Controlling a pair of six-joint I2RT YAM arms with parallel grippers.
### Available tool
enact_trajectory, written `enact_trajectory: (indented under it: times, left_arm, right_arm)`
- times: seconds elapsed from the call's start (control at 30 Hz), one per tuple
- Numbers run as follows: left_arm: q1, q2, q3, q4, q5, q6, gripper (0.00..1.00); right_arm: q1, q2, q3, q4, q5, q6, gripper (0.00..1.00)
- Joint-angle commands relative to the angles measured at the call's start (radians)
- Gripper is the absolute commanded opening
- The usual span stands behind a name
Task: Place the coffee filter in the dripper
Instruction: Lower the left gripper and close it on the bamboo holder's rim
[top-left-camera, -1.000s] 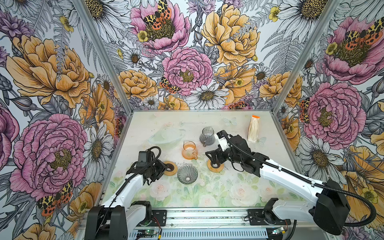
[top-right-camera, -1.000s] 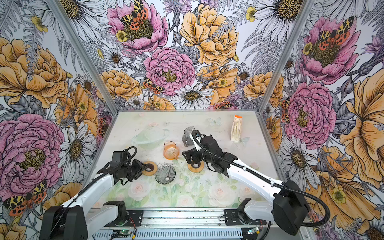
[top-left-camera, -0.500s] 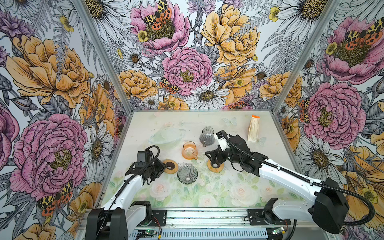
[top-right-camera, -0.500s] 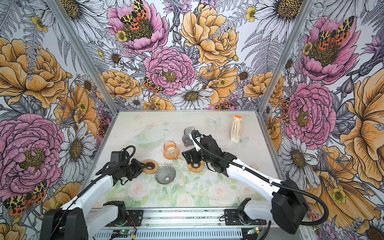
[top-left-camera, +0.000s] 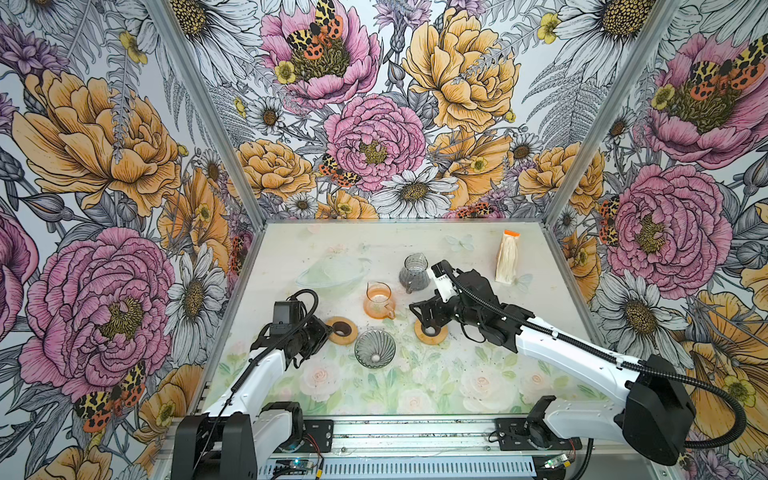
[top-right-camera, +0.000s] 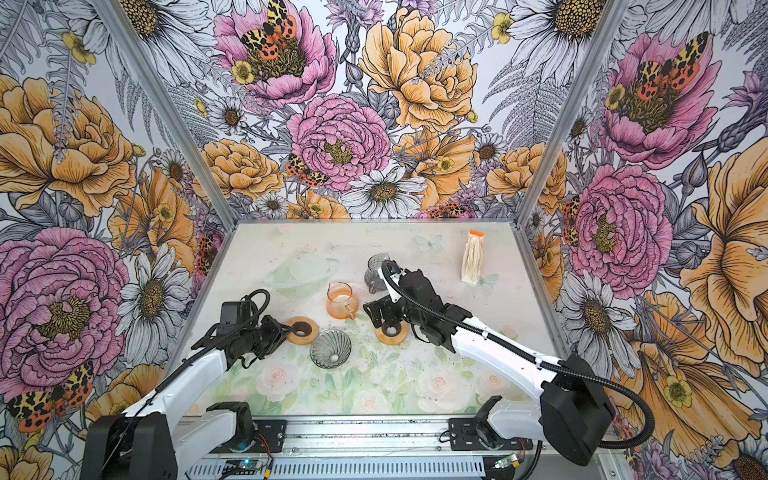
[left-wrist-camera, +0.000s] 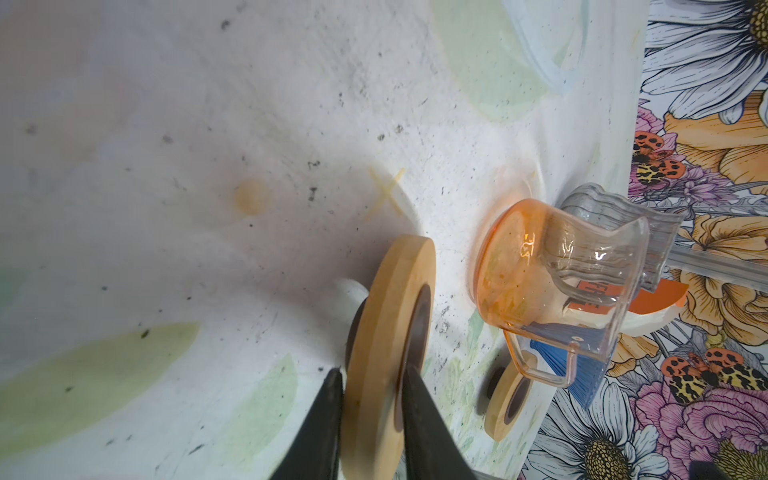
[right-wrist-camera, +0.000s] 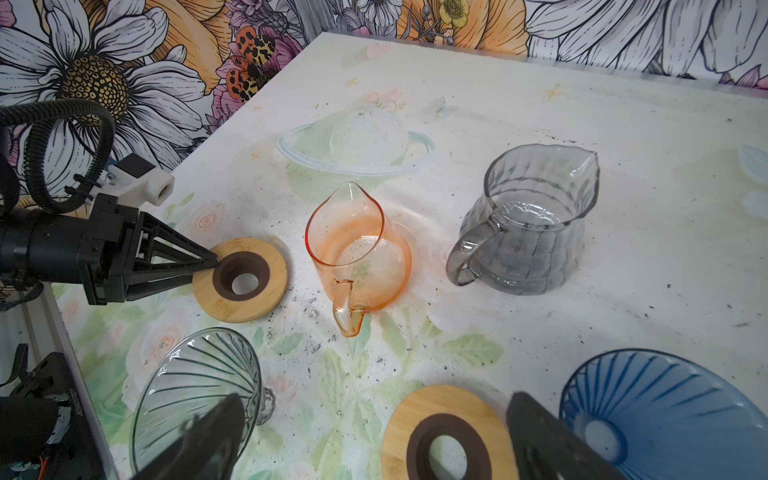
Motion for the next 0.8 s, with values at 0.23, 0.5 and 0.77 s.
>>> enact_trajectory:
  times: [0.23,0.5,0.77]
  left_arm:
    - [0.010,0.011,0.023,0.083,-0.008,-0.038,0.24]
    - [0.005,0.037,0.041,0.118,-0.005,-0.050,0.24]
    - [0.001,0.051,0.021,0.120,0.003,-0.042,0.32]
  right_arm:
    - [0.008,0.006,0.002,0.037,0.029,0.002,1.00]
    - [0.008,0.006,-0.001,0.047,0.034,0.003,0.99]
    - [0.008,0.014,-0.003,0.049,0.022,0.003,1.00]
